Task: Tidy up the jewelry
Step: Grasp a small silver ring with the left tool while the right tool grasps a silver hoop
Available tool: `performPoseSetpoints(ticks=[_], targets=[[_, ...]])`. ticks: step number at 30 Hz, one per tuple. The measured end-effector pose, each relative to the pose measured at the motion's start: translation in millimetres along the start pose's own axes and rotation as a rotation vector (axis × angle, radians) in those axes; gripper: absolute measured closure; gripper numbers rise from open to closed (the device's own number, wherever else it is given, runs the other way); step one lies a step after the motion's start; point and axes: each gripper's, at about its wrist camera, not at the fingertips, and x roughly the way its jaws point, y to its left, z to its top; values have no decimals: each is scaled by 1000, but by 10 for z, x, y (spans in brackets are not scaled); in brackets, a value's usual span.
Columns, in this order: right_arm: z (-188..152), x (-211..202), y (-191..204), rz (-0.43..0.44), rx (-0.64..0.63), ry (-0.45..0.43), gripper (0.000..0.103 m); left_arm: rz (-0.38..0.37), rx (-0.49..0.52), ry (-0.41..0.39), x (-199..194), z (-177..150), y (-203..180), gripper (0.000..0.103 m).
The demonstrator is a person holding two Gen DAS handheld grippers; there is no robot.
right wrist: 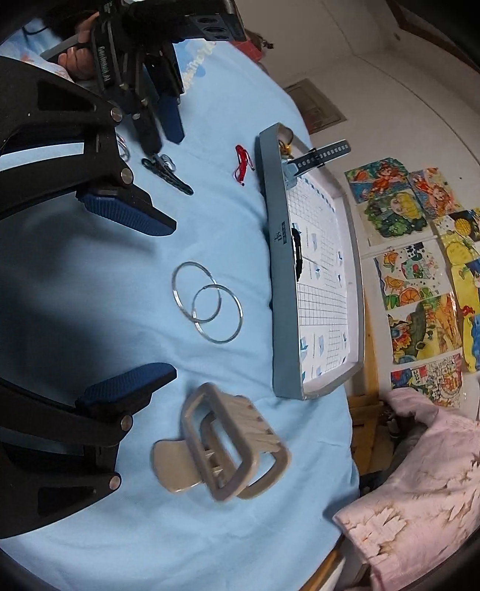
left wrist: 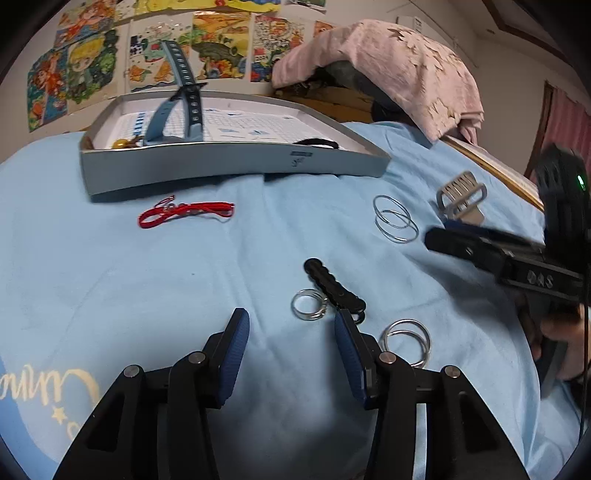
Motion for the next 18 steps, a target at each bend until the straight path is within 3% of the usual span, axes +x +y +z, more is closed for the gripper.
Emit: performPoseSetpoints(ticks=[4, 10, 12, 15, 18], targets=[[130, 127, 44, -12, -46, -1, 38, 10, 25, 24, 95, 46, -30, 58], [297, 344, 4, -45, -66, 46, 40, 49, 42, 48, 206, 76, -41, 73], [277, 379, -7, -36, -57, 59, 47, 50, 42, 44, 200, 63, -39, 82], [207, 385, -5, -23, -56, 57, 56, 54, 43, 29, 170, 24, -44, 83], [176, 396, 12, 1, -64, 63, 73, 72, 54, 2, 105, -29, -69, 83]])
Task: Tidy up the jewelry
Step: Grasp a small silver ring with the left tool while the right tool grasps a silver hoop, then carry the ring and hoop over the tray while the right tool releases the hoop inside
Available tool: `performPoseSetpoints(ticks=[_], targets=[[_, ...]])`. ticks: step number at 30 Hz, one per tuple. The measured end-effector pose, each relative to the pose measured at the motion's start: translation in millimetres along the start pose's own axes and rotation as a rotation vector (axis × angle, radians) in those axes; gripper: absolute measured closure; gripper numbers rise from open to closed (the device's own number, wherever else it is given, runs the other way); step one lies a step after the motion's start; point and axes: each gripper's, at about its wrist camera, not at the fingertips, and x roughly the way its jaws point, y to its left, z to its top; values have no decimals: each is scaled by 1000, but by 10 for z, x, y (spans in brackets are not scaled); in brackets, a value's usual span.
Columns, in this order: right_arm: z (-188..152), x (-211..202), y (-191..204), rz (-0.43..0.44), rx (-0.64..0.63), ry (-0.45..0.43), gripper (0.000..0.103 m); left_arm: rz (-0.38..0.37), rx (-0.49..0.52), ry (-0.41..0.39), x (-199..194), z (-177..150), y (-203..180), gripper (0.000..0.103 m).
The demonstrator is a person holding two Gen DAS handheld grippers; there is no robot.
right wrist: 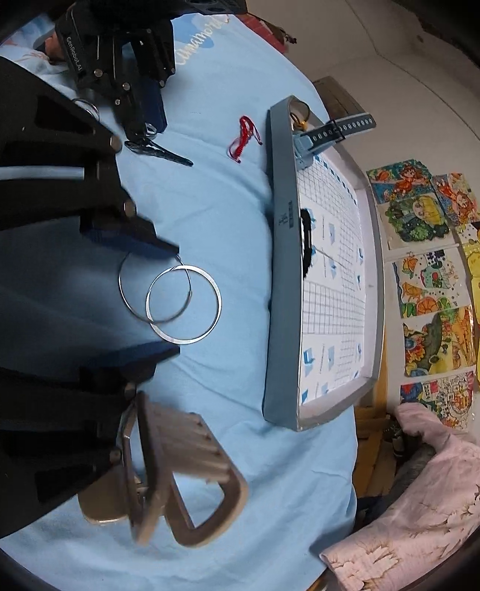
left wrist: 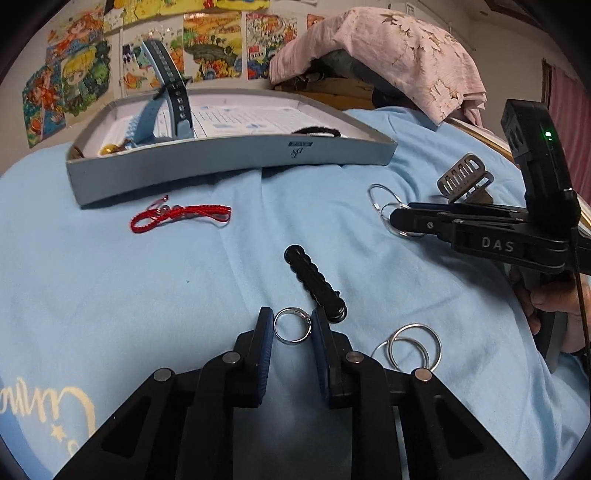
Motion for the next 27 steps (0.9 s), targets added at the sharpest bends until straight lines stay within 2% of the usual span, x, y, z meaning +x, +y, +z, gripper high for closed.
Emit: performPoseSetpoints(ticks=[5, 10, 15, 20, 24, 27], targets=[[-47, 0, 117, -8, -61, -2, 89, 11, -14, -45, -145, -82, 31, 83], [-76, -25, 202, 1, -112, -10, 99, -2, -68, -55, -153, -97, 137, 83], [-126, -115, 247, 12, -135, -36, 99, -4, -88, -78, -175, -121, 176, 83], [-120, -236, 273, 13, -133, -61, 99, 3, -120, -150, -323, -113, 230, 83], [-40, -358, 271, 17, -126, -103, 99, -23, -158, -167, -361, 49, 324, 83], [60, -436, 224, 29, -106, -125, 99, -14, -152, -180, -388, 257, 327, 83]])
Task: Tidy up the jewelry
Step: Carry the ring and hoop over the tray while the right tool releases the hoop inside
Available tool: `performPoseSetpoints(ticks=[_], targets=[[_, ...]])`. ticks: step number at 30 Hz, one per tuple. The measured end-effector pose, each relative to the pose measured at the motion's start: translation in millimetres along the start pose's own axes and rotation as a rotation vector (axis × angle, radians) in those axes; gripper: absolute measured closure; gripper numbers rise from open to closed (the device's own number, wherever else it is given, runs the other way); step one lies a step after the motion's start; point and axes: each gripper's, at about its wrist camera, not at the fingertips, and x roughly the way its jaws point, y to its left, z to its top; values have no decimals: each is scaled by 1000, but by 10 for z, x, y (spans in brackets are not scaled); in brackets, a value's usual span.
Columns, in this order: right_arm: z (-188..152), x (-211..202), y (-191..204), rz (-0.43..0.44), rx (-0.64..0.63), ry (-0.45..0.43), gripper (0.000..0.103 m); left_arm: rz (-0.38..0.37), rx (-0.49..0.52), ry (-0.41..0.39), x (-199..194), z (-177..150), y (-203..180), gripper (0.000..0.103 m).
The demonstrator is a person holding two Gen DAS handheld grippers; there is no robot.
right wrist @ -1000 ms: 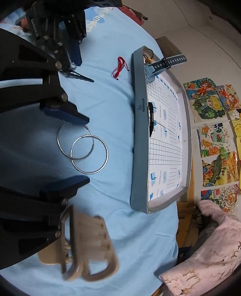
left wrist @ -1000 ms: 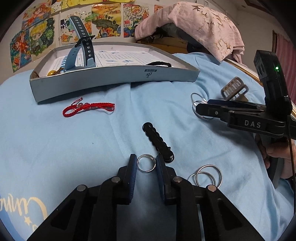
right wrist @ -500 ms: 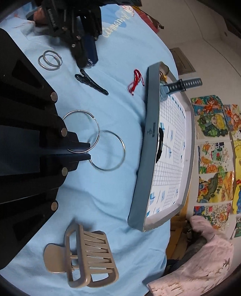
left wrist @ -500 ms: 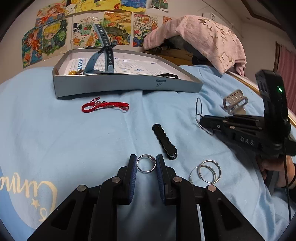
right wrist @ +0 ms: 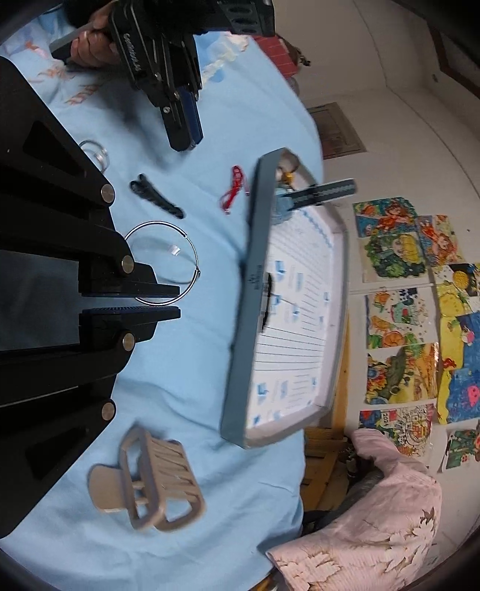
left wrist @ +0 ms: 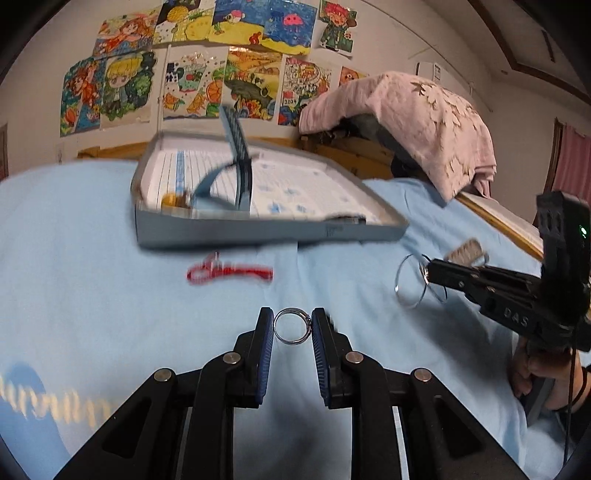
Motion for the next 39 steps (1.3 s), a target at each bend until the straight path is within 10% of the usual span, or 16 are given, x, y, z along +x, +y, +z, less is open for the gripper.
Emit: performPoseSetpoints(ticks=[13, 34, 39], targets=[[943, 181, -216, -119, -42, -44, 101, 43, -78, -10, 644, 1006, -58, 83], [1019, 848, -527, -143, 49, 54, 101, 94, -96, 60, 1147, 898, -102, 82], [914, 819, -612, -142, 87, 89, 100, 83, -98, 35, 1055, 890, -151, 49]])
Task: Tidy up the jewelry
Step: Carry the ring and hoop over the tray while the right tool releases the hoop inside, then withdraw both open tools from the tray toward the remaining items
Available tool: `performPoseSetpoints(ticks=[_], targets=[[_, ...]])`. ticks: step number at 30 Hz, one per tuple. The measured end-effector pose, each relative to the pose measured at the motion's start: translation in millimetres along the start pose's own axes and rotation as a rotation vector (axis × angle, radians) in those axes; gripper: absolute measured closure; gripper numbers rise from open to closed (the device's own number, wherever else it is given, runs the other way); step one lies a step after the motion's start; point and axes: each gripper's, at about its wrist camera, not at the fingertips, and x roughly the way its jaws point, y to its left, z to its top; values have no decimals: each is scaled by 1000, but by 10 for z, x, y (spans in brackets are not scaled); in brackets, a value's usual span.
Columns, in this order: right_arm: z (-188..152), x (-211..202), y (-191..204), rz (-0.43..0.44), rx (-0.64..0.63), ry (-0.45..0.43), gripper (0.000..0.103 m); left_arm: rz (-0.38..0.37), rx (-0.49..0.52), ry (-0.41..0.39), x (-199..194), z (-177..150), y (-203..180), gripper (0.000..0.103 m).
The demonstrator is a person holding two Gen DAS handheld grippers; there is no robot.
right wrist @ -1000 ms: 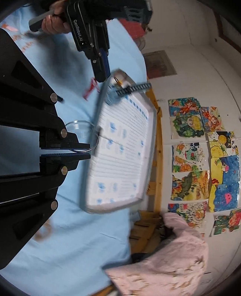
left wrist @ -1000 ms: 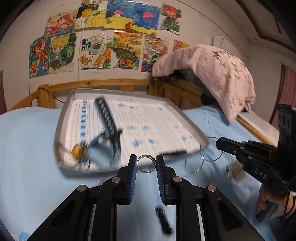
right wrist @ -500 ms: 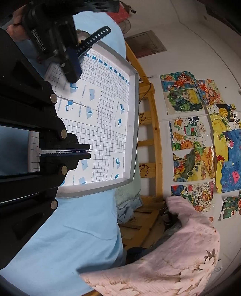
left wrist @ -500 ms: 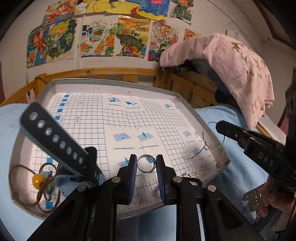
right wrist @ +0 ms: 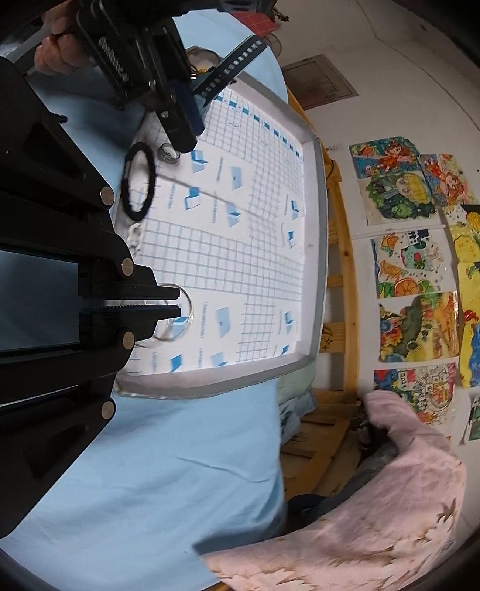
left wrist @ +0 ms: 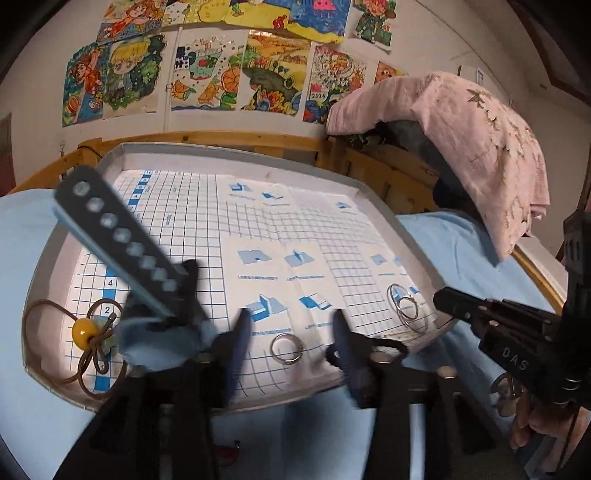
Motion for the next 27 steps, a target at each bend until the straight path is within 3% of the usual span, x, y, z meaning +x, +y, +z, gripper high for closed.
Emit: performPoseSetpoints(ticks=[2, 6, 9, 10, 13, 15, 17, 21, 25, 27], targets=[[-31, -41, -27, 1, 14, -5, 100, 7, -7, -30, -75, -11, -20, 38], [-78, -234, -106, 5, 42, -61, 98, -12, -37, -56, -192, -26, -38, 37], [-112, -470, -155, 14, 59, -134, 76, -16, -40, -85, -302, -36, -63, 28], [-134, -583, -158, 12, 60, -170, 65, -18, -37, -102, -367, -44, -78, 25], [-193, -842, -142, 7, 40, -248, 61, -28, -31, -132, -510, -48, -114, 21], [-206, -988, -135, 5, 34, -285, 61, -33, -36, -155, -629, -65, -126, 9], [-260, -1141, -141, 6, 42, -323, 48, -30, -40, -196, -785, -102, -137, 2], [-392, -1477, -141, 16, 55, -405, 34, -25, -8, -248, -1057, -186, -178, 0], [-593, -1816, -129, 37, 83, -491, 10, -23, 18, -302, -1398, -322, -215, 0], [-747, -1977, -132, 32, 101, -536, 7, -19, 39, -322, -1535, -379, -238, 0]])
